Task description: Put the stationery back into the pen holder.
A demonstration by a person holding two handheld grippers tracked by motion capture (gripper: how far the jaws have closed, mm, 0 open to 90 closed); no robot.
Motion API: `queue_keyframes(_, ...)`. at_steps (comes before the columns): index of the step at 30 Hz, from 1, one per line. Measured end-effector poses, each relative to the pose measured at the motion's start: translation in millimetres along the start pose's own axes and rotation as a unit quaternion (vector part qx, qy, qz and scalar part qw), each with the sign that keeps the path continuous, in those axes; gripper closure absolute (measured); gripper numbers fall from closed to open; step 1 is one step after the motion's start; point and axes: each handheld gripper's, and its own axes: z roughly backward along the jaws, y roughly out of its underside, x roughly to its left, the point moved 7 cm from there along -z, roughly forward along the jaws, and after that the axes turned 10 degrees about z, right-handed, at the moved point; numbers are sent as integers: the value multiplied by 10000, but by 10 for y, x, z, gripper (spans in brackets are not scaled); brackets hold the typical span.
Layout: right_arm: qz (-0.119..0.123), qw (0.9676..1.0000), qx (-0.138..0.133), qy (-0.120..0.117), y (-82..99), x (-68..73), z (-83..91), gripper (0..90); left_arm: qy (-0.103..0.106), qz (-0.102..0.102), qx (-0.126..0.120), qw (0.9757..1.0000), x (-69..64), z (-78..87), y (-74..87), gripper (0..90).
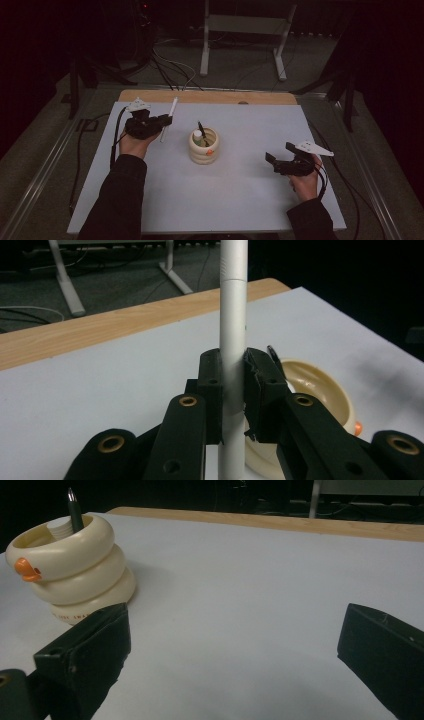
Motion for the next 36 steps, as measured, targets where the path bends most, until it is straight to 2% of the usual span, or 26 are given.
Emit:
queue_keyframes(17, 8, 10000, -11, 4, -2, -4, 3, 8, 310, -118, -103, 9994, -185, -62, -78, 794)
queue_keyframes(36, 17, 10000, -15, 1, -3, -7, 1, 8, 464, -235, -264, 9983, -331, -137, -153, 794)
